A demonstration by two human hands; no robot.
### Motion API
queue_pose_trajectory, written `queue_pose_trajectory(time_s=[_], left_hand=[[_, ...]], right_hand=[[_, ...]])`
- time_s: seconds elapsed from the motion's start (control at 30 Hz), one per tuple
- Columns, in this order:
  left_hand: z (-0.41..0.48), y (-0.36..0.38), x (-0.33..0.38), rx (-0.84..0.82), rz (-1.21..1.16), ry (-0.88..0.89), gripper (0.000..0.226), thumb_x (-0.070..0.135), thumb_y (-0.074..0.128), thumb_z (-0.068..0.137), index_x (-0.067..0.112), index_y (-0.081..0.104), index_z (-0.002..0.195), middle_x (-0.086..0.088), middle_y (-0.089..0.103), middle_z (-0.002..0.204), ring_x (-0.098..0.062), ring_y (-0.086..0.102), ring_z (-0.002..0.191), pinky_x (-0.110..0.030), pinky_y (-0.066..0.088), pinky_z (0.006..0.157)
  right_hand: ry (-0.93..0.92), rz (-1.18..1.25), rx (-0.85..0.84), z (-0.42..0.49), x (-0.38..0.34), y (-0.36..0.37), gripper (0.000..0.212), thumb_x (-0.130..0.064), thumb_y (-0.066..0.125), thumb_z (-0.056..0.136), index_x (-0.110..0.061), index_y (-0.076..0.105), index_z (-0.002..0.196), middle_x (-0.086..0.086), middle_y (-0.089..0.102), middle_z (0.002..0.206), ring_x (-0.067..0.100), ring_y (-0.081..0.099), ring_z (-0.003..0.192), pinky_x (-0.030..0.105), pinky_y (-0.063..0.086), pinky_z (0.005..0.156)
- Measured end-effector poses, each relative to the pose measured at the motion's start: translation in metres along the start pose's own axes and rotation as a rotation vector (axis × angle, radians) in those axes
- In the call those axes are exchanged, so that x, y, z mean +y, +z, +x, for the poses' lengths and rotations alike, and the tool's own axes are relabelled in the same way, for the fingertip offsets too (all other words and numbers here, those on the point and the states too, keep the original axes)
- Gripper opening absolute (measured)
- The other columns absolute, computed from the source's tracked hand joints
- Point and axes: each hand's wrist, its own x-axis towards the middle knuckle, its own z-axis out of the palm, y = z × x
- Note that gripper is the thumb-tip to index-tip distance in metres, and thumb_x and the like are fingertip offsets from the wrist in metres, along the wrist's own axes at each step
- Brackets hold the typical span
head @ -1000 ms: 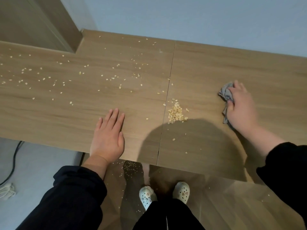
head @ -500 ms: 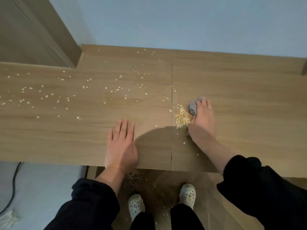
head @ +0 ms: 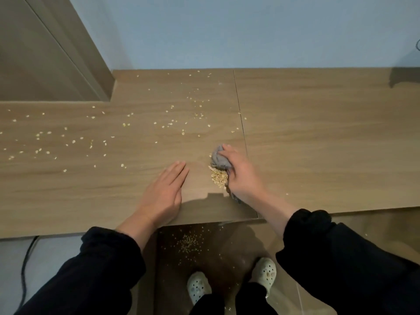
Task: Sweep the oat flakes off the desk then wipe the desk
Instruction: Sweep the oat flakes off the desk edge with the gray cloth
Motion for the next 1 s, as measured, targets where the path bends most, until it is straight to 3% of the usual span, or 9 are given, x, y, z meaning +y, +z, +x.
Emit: queue_pose_trajectory(time_s=[0.1,0.13,0.2,0.33,0.5,0.67,0.83,0.93,1.0], left_hand=[[0.001,0.003,-0.002,0.027,0.026,0.011,0.066,0.038,0.014,0.089,0.020,0.018,0.152,0.005,0.009,0.160,-0.004,-0.003,0.144,-0.026,-0.007,0.116],[0.001,0.003,-0.002,0.039,0.027,0.010,0.067,0.039,0.014,0.088,0.019,0.020,0.152,0.004,0.012,0.160,-0.005,-0.002,0.144,-0.026,-0.006,0.117],[0.001,0.002,-0.002,0.056,0.025,0.017,0.067,0.039,0.016,0.088,0.018,0.024,0.151,0.001,0.017,0.159,-0.006,0.002,0.144,-0.027,-0.004,0.117],[0.000,0.002,-0.002,0.078,0.027,0.029,0.066,0.037,0.017,0.089,0.016,0.031,0.149,-0.001,0.024,0.158,-0.008,0.009,0.145,-0.028,-0.001,0.117],[-0.001,0.001,-0.001,0.088,0.018,0.038,0.068,0.037,0.017,0.087,0.013,0.034,0.148,-0.003,0.025,0.157,-0.014,0.014,0.146,-0.031,0.002,0.118],[0.000,0.001,-0.001,0.077,0.059,0.031,0.070,0.039,0.014,0.086,0.017,0.027,0.151,0.001,0.019,0.159,-0.010,0.007,0.146,-0.030,0.000,0.119],[-0.002,0.001,0.000,0.091,0.032,0.026,0.070,0.037,0.016,0.084,0.016,0.030,0.150,0.001,0.021,0.158,-0.007,0.008,0.145,-0.030,0.001,0.119],[-0.002,-0.001,0.001,0.098,0.011,0.010,0.066,0.031,0.022,0.086,0.015,0.030,0.150,0.001,0.021,0.158,-0.004,0.006,0.143,-0.028,-0.001,0.119],[-0.002,-0.001,0.002,0.099,0.007,0.004,0.065,0.027,0.026,0.087,0.014,0.029,0.150,0.001,0.020,0.159,-0.003,0.005,0.143,-0.027,-0.002,0.118]], right_hand=[[0.099,0.281,0.146,-0.001,0.001,-0.035,0.053,0.005,0.045,0.093,-0.023,0.047,0.139,-0.005,0.040,0.150,0.011,0.050,0.124,0.020,0.050,0.095],[0.105,0.275,0.206,-0.001,0.006,-0.050,0.052,0.005,0.045,0.094,-0.020,0.048,0.139,-0.002,0.042,0.149,0.010,0.050,0.122,0.014,0.048,0.092],[0.106,0.190,0.282,-0.003,0.024,-0.081,0.050,0.007,0.044,0.094,-0.015,0.048,0.139,0.000,0.041,0.150,0.012,0.044,0.130,0.012,0.035,0.102],[0.226,-0.060,0.248,-0.021,0.087,-0.126,0.051,0.005,0.044,0.095,-0.014,0.047,0.141,0.003,0.038,0.153,0.021,0.033,0.141,0.025,0.020,0.113],[0.238,-0.372,0.181,-0.058,0.138,-0.108,0.054,-0.011,0.054,0.093,-0.012,0.041,0.145,0.009,0.031,0.157,0.030,0.028,0.144,0.046,0.023,0.119],[0.249,-0.514,0.321,-0.057,0.076,-0.037,0.054,-0.019,0.044,0.095,-0.016,0.034,0.148,0.007,0.025,0.159,0.024,0.019,0.147,0.047,0.023,0.119],[0.175,-0.546,0.119,-0.044,0.009,0.036,0.065,-0.025,0.035,0.101,-0.021,-0.002,0.154,0.000,-0.012,0.162,0.019,-0.013,0.148,0.042,-0.002,0.122],[0.167,-0.395,0.156,-0.047,0.023,0.015,0.068,-0.013,0.045,0.097,-0.024,0.010,0.154,-0.005,-0.001,0.162,0.013,-0.004,0.149,0.041,0.000,0.122],[0.186,-0.311,0.255,-0.053,0.049,-0.012,0.061,-0.009,0.046,0.094,-0.024,0.028,0.150,-0.004,0.014,0.161,0.015,0.011,0.148,0.046,0.014,0.122]])
